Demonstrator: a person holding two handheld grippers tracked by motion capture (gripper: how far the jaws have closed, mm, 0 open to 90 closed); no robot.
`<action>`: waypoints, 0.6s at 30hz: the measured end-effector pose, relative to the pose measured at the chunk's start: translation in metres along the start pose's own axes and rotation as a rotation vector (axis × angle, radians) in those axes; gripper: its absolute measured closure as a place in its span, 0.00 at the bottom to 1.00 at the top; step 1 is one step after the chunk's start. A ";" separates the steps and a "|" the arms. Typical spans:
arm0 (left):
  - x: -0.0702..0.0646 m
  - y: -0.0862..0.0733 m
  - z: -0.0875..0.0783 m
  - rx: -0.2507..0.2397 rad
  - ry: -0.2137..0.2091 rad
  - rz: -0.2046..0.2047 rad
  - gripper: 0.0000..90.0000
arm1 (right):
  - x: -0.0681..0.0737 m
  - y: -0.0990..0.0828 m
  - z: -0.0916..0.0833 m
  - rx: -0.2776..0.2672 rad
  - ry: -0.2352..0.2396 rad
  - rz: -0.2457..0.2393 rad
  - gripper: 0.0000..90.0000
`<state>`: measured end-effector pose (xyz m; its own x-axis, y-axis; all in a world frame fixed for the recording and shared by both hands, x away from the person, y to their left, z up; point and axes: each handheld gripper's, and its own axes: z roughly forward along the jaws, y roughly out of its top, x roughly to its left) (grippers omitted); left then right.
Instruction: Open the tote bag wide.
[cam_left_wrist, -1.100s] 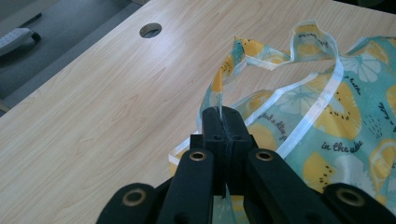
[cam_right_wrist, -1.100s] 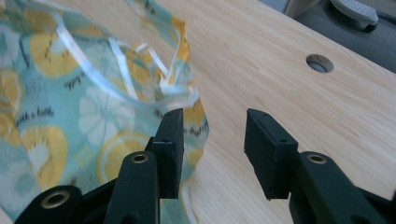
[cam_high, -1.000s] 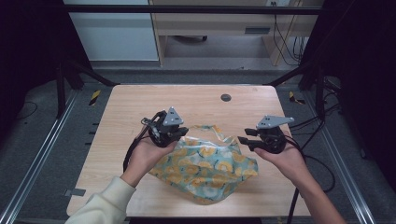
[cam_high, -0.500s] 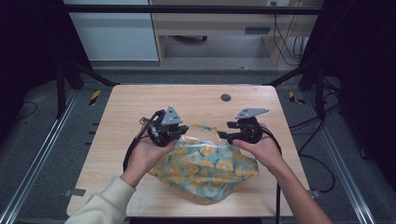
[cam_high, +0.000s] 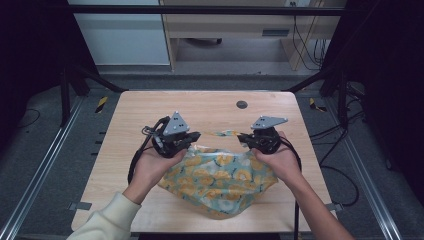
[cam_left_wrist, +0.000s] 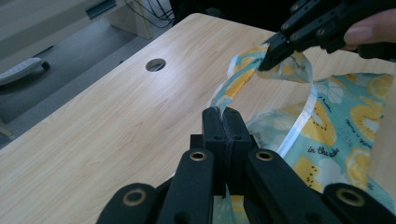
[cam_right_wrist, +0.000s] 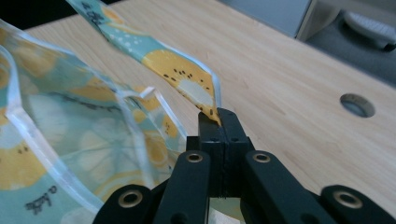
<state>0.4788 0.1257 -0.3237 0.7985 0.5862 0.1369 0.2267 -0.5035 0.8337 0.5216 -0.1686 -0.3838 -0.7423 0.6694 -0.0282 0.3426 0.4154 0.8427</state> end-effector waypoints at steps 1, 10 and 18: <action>-0.002 0.000 -0.002 -0.005 -0.004 0.000 1.00 | 0.002 0.001 -0.006 -0.013 -0.004 -0.001 1.00; -0.030 -0.015 -0.026 -0.055 -0.110 0.029 1.00 | 0.033 -0.006 -0.067 -0.120 0.020 -0.051 1.00; -0.058 -0.047 -0.024 -0.025 -0.195 0.067 1.00 | 0.057 -0.038 -0.087 -0.125 0.058 -0.059 1.00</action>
<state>0.4085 0.1311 -0.3577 0.9045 0.4172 0.0884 0.1579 -0.5201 0.8394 0.4159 -0.1996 -0.3703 -0.7926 0.6075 -0.0515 0.2259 0.3710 0.9007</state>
